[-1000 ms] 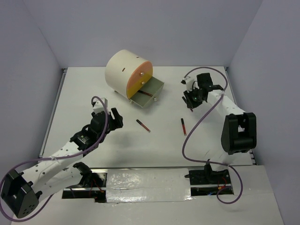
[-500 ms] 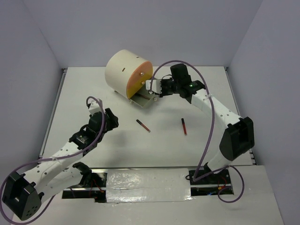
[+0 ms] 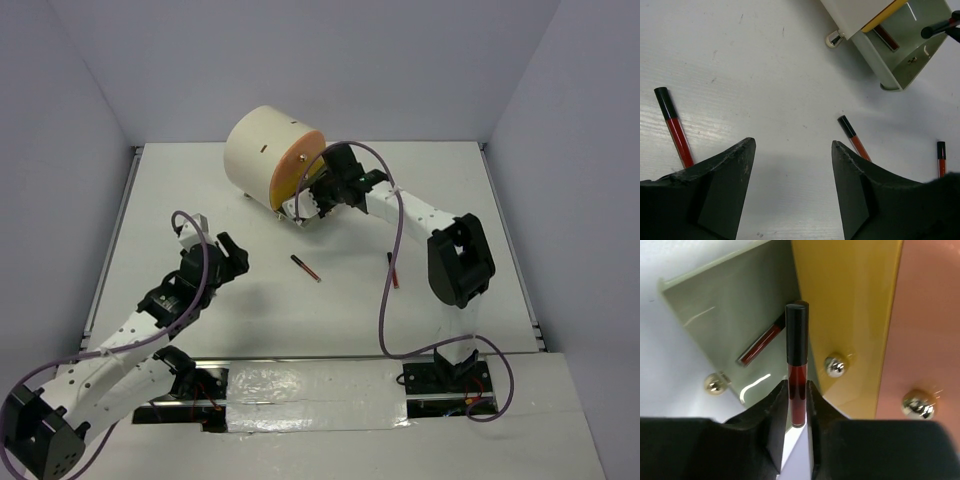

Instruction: Organize the makeup

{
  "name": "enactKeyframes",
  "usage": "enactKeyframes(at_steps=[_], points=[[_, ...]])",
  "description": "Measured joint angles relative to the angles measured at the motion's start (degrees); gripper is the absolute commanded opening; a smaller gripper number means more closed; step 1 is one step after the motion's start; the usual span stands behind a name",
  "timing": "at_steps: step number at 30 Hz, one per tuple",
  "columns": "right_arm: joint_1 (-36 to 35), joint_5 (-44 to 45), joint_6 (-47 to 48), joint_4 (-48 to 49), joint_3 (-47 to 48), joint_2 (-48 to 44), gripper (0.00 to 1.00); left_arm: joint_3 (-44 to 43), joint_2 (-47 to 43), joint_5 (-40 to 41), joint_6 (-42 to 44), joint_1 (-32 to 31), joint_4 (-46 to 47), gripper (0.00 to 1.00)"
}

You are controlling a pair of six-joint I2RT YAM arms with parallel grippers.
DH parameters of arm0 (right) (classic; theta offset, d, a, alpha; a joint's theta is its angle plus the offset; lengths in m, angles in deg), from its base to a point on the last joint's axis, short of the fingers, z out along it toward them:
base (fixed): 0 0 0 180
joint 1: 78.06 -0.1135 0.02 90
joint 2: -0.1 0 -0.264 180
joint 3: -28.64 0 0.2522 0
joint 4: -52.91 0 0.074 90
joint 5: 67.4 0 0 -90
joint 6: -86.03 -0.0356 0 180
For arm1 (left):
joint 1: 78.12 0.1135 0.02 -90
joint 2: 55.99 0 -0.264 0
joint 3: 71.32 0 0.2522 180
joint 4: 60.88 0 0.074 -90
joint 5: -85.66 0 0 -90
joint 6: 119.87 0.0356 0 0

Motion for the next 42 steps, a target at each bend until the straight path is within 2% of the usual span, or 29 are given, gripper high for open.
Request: enactKeyframes(at_steps=[3,10,13,15,16,17,19,21,22,24,25,28,30,31,33,34,36,42], points=[[-0.26,0.81,0.44,-0.07,2.27,1.46,0.37,0.02,-0.2,-0.02,-0.24,0.46,-0.72,0.77],[-0.31,1.88,-0.79,-0.26,2.71,1.68,0.46,0.02,0.11,-0.96,-1.31,2.32,-1.66,0.77],[-0.31,1.88,-2.69,-0.24,2.71,1.6,0.5,0.02,0.74,-1.66,-1.42,3.32,-1.97,0.71],[-0.31,1.75,-5.95,-0.04,2.51,0.98,0.76,0.02,1.16,-2.19,-1.51,3.93,-2.45,0.56],[-0.2,1.6,-8.04,0.42,1.99,0.17,0.95,0.02,1.31,-2.43,-1.55,4.2,-2.8,0.49],[0.02,1.31,-11.02,0.72,1.36,-0.98,1.0,0.02,1.38,-2.62,-1.62,4.46,-2.97,0.35],[0.57,0.26,-18.75,2.21,-0.26,-4.55,1.0,0.02,1.49,-3.1,-1.6,4.94,-3.67,0.2],[1.95,-1.31,-28.85,3.28,-1.14,-8.35,0.99,0.02,1.49,-3.43,-1.6,5.62,-4.37,0.15],[3.28,-3.23,-33.44,2.91,-0.98,-10.1,0.88,0.02,1.55,-3.61,-1.57,5.99,-4.72,0.08],[6.69,-7.54,-40.37,0.68,-0.28,-12.9,0.74,0.0,1.92,-3.74,-1.75,6.91,-5.64,0.01],[8.83,-10.73,-43.25,-0.87,0.02,-14.03,0.6,-0.02,2.27,-3.78,-1.9,7.37,-6.19,0.0],[15.02,-18.05,-50.21,-4.24,-2.03,-17.25,0.48,-0.48,4.42,-3.76,-2.84,9.25,-9.18,0.0],[18.14,-21.09,-53.68,-5.49,-6.88,-20.2,0.48,-1.07,6.88,-3.78,-2.95,10.8,-11.19,0.05],[19.08,-22.08,-55.08,-6.38,-9.16,-21.4,0.51,-1.31,8.11,-3.78,-2.95,11.56,-12.0,0.18],[20.17,-23.98,-57.51,-7.28,-13.77,-23.39,0.55,-1.7,10.62,-3.98,-2.8,12.94,-13.25,0.31],[20.48,-24.7,-58.73,-7.63,-15.74,-24.09,0.59,-1.88,11.85,-4.11,-2.67,13.68,-13.55,0.44],[20.94,-25.55,-60.65,-7.48,-19.04,-25.09,0.62,-2.51,14.43,-4.52,-2.29,15.02,-14.4,0.53],[22.12,-26.75,-64.63,-6.82,-23.67,-28.44,0.66,-6.75,24.13,-4.87,-0.31,18.6,-14.82,0.56]])
